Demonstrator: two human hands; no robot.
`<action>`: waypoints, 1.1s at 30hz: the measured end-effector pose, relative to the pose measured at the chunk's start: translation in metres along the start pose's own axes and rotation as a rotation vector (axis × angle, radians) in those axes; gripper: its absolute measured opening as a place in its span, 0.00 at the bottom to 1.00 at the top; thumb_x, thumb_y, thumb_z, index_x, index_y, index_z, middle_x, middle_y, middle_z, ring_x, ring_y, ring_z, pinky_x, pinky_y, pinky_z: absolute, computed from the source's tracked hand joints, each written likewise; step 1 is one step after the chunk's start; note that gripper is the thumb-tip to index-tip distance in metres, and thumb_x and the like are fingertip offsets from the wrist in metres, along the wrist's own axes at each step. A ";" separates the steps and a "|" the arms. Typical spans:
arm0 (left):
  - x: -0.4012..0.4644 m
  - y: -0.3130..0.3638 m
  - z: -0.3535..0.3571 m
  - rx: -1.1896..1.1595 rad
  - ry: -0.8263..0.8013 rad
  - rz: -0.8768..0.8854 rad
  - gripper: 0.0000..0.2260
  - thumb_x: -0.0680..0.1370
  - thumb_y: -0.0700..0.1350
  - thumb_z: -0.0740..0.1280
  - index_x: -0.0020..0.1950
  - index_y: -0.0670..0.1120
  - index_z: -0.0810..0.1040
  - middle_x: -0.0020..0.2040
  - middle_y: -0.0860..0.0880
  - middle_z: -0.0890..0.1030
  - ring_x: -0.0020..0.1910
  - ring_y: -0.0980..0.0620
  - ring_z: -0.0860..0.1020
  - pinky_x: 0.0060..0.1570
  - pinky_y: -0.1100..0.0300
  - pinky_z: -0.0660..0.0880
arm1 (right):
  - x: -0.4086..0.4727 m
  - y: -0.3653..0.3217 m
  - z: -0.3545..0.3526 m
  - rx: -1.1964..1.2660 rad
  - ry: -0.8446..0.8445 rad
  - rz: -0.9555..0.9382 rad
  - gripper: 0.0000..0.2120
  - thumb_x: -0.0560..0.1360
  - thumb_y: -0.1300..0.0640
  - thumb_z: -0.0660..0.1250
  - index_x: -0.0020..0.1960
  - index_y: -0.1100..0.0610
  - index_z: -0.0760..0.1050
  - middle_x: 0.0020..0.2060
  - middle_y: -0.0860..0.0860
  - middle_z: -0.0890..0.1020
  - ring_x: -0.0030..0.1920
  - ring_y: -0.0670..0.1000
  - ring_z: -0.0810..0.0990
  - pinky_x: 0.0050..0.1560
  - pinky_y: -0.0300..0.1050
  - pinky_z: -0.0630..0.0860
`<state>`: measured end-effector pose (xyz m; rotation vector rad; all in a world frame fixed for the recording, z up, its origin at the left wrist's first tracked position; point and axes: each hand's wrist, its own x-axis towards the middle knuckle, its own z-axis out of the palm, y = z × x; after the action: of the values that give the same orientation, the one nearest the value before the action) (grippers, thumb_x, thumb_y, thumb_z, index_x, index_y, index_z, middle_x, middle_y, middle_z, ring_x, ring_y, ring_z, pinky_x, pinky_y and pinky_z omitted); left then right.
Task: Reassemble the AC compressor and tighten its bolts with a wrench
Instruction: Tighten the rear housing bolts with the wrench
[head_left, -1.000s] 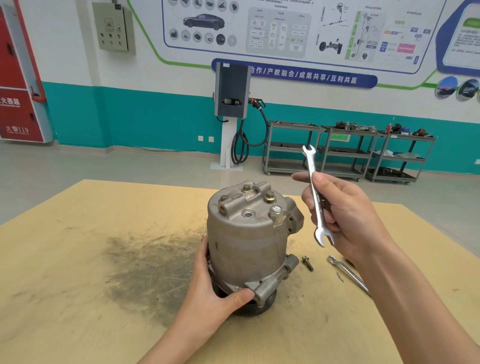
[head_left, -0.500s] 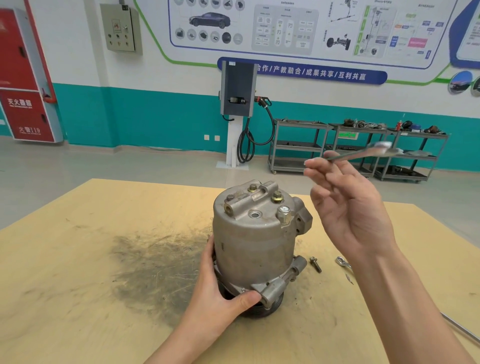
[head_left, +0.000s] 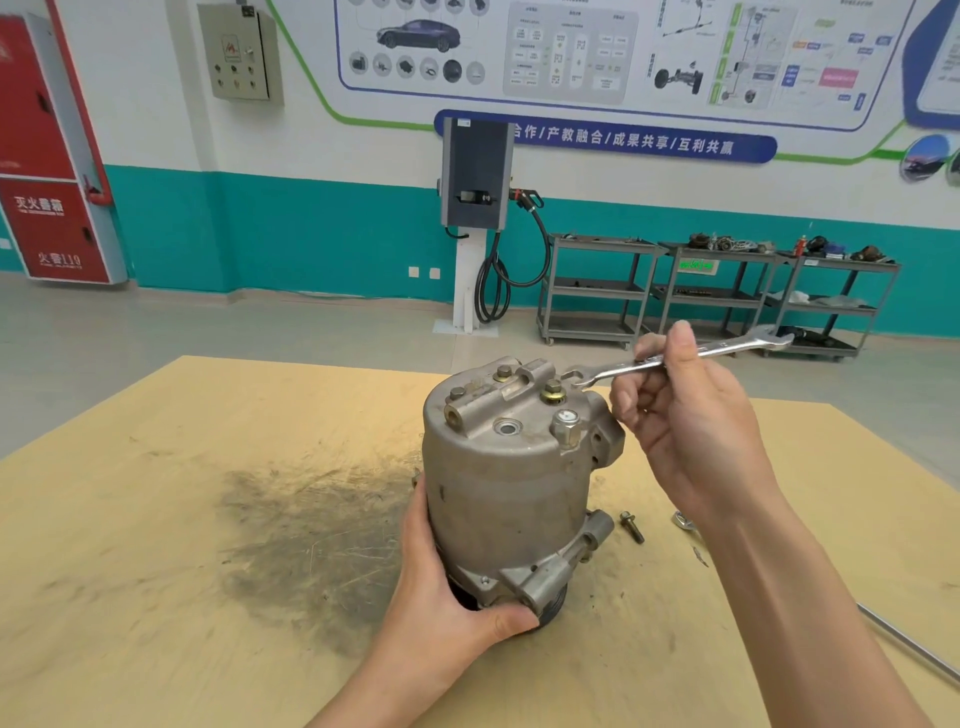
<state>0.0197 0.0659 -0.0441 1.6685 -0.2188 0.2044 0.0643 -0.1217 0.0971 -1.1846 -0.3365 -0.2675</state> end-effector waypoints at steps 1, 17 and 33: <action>0.000 0.000 0.000 0.000 0.002 -0.002 0.56 0.48 0.71 0.80 0.61 0.83 0.42 0.62 0.83 0.59 0.64 0.81 0.61 0.53 0.83 0.62 | 0.000 0.001 0.000 -0.003 -0.009 0.007 0.17 0.80 0.45 0.54 0.44 0.56 0.73 0.26 0.51 0.76 0.29 0.47 0.74 0.31 0.35 0.72; -0.001 -0.001 -0.002 0.057 -0.003 -0.003 0.58 0.50 0.67 0.81 0.64 0.79 0.41 0.69 0.75 0.57 0.66 0.78 0.59 0.56 0.83 0.61 | 0.000 0.005 0.004 -0.090 -0.033 -0.061 0.17 0.76 0.45 0.57 0.43 0.58 0.73 0.27 0.51 0.78 0.31 0.47 0.75 0.35 0.38 0.71; 0.000 0.000 0.000 0.152 0.038 0.024 0.57 0.50 0.71 0.78 0.60 0.84 0.36 0.73 0.70 0.56 0.71 0.72 0.58 0.66 0.70 0.61 | -0.018 0.009 0.013 -0.999 -0.023 -0.905 0.24 0.80 0.42 0.59 0.40 0.60 0.79 0.33 0.48 0.80 0.32 0.45 0.76 0.29 0.44 0.73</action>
<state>0.0200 0.0656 -0.0445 1.8118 -0.1989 0.2766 0.0491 -0.1061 0.0869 -1.9484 -0.8029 -1.3220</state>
